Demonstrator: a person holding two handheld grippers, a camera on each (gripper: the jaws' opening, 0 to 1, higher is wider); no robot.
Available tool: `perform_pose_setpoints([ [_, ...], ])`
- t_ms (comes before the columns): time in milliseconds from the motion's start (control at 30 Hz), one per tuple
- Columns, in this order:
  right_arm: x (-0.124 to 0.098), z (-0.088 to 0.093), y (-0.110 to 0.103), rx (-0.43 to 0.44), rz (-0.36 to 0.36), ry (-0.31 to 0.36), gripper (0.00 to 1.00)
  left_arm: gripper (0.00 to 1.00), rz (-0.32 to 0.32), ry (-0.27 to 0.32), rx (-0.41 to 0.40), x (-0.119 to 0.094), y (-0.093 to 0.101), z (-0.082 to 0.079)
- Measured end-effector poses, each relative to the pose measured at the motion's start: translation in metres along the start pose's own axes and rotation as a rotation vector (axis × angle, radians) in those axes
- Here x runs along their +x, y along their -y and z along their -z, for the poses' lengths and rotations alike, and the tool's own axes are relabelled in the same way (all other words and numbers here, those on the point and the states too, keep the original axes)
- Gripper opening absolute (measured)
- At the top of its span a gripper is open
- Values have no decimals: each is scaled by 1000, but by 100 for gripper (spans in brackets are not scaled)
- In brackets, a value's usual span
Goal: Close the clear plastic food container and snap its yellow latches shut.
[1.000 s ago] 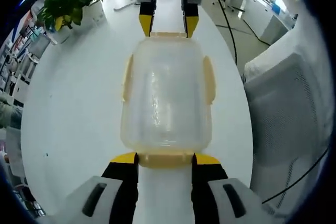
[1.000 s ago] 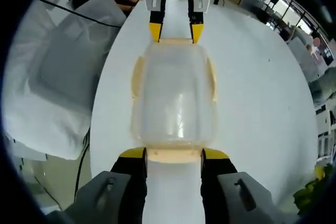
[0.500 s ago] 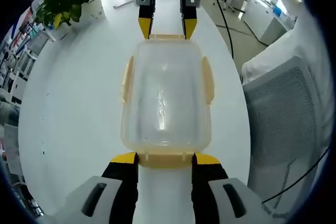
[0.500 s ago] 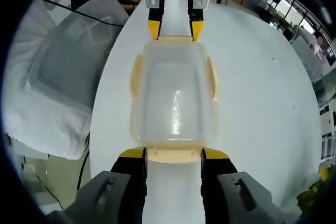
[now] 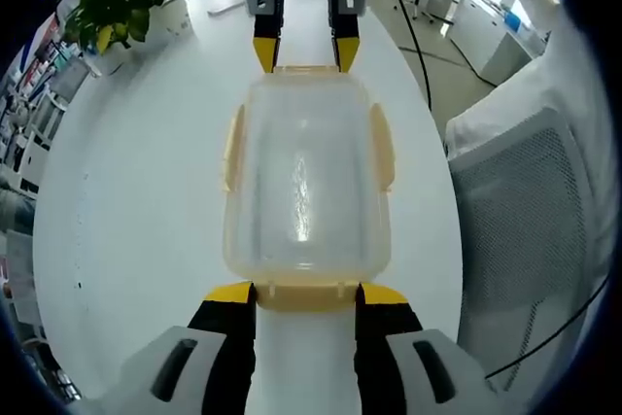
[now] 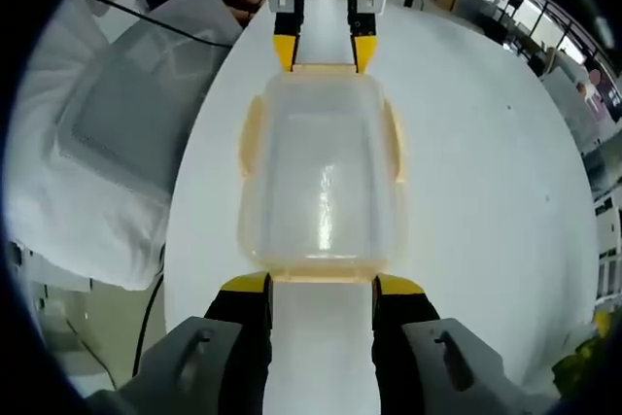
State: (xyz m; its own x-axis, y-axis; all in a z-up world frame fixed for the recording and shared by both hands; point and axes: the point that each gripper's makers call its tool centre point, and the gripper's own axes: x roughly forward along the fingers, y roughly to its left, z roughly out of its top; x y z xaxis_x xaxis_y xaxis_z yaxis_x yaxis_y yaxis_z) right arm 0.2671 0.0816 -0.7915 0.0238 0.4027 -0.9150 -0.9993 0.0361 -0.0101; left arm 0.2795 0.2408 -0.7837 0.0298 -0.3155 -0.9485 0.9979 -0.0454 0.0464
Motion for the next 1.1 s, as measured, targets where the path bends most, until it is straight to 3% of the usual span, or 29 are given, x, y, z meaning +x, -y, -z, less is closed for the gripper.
perform_pose_setpoints([
  [467, 1, 0, -1, 3, -7, 3, 36, 33, -1, -22, 45, 4, 1, 4],
  [700, 1, 1, -2, 14, -6, 14, 37, 31, 2, -75, 12, 5, 2, 20],
  [833, 6, 20, -2, 48, -7, -63, 30, 34, -4, -76, -36, 4, -1, 27],
  [900, 8, 26, -2, 87, -10, -64, 34, 35, 9, -51, -108, 3, 2, 27],
  [933, 8, 27, -2, 112, -10, -54, 39, 36, 33, -23, -195, 1, 5, 26],
  [1033, 5, 38, -5, 265, -14, -64, 52, 37, 23, 26, -331, -6, -2, 26],
  [1100, 2, 45, 3, 303, 27, -71, 48, 37, -8, 34, -445, -9, -10, 31],
])
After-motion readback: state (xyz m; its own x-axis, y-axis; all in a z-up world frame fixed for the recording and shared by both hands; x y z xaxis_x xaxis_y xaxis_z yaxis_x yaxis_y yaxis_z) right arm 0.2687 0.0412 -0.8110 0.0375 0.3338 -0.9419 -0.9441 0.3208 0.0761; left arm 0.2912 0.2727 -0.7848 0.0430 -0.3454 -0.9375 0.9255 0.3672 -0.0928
